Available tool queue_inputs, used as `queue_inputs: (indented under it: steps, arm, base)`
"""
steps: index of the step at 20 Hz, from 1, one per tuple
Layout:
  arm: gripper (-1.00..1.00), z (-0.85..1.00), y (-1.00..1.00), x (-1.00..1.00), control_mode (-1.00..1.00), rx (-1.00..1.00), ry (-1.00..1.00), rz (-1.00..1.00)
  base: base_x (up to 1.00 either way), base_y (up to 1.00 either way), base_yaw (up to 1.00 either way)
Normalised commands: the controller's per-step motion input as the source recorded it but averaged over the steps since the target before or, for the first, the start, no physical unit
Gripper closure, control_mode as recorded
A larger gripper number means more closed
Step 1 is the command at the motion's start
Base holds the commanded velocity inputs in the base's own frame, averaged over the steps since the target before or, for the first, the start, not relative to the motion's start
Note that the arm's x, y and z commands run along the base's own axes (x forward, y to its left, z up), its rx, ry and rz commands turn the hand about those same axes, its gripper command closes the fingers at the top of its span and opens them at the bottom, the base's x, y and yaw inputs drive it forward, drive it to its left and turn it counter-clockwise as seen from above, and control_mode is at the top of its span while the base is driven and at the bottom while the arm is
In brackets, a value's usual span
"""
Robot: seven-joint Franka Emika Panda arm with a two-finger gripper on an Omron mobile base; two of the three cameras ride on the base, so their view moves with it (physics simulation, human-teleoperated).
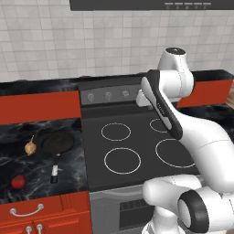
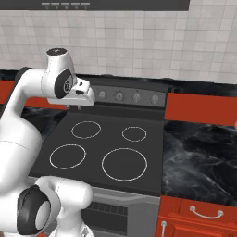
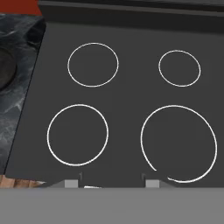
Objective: Place the pan on the front right burner on the stove. Then place the tomato and the onion in the pan and turn on the front right burner.
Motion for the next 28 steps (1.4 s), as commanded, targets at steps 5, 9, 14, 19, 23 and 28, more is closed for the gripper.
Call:
queue_inputs:
  steps: [5, 9, 14, 19, 23, 28]
  arm:
    - [-1.00, 0.00, 0.12, -0.05, -1.00, 0.00, 0.00, 0.00]
    - [-1.00, 0.00, 0.36, 0.00, -1.00, 0.00, 0.00, 0.00]
    - [-1.00, -0.04, 0.45, 0.00, -1.00, 0.00, 0.02, 0.00]
    - [-1.00, -0.13, 0.45, 0.00, -1.00, 0.00, 0.09, 0.00]
    - [-1.00, -0.19, 0.44, 0.00, -1.00, 0.00, 0.14, 0.00]
    - [-1.00, -0.22, 0.39, 0.00, -1.00, 0.00, 0.16, 0.00]
  base:
    - [0.00, 0.00, 0.00]
    - [0.00, 0.00, 0.00]
    - [0.00, 0.00, 0.00]
    - [0.00, 0.00, 0.00]
    - [0.00, 0.00, 0.00]
    - [0.00, 0.00, 0.00]
